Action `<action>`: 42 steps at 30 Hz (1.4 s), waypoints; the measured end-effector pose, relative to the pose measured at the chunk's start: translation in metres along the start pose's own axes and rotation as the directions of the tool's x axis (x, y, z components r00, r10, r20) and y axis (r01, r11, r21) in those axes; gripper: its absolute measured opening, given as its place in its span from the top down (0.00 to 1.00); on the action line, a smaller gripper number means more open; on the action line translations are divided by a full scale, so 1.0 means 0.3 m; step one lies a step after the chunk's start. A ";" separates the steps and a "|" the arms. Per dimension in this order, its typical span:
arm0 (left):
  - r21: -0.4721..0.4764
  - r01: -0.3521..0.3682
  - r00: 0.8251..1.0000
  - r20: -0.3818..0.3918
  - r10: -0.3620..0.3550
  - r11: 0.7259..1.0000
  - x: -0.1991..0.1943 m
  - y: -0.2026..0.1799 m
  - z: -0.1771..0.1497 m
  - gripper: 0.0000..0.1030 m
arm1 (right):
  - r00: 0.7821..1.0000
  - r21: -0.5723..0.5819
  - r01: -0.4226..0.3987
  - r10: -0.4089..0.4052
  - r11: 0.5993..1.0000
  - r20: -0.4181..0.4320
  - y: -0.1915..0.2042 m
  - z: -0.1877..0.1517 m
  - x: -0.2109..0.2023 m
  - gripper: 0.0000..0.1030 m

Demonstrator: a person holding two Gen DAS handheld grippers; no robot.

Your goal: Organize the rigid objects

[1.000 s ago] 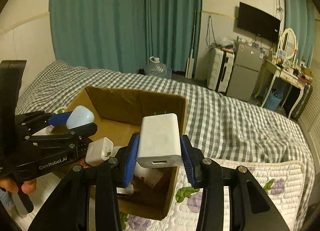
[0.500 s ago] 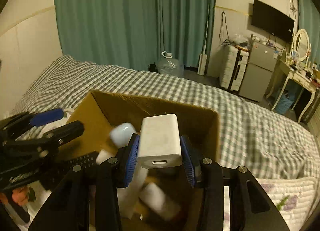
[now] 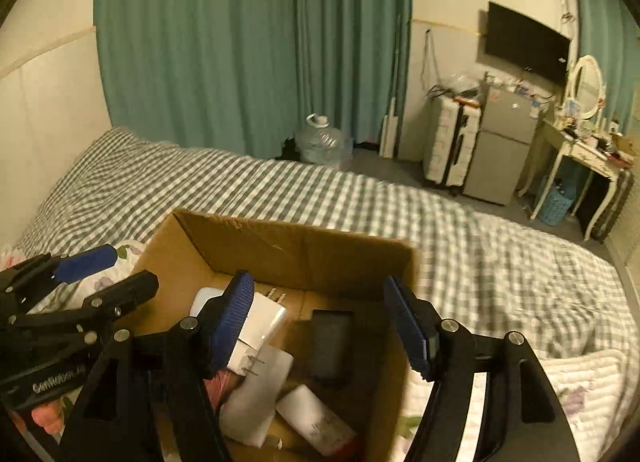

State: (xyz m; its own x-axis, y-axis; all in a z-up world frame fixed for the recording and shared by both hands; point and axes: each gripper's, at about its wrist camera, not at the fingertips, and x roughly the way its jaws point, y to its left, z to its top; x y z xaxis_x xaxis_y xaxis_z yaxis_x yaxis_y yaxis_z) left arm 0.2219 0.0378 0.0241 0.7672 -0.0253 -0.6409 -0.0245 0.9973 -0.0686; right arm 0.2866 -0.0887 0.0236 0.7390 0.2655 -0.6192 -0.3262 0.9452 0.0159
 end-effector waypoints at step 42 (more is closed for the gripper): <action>0.121 -0.119 0.948 0.310 0.077 0.985 -0.500 -0.149 -0.344 0.23 | 0.929 0.152 0.208 -0.244 0.966 0.279 0.010 -0.382 -0.604 0.00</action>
State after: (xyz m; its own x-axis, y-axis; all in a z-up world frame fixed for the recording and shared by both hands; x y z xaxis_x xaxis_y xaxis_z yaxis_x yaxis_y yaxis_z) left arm 0.0419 -0.0100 0.0443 0.9240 0.0736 -0.3752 -0.0381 0.9941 0.1012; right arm 0.0841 -0.1559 0.0459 0.9303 0.0690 -0.3604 -0.0716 0.9974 0.0061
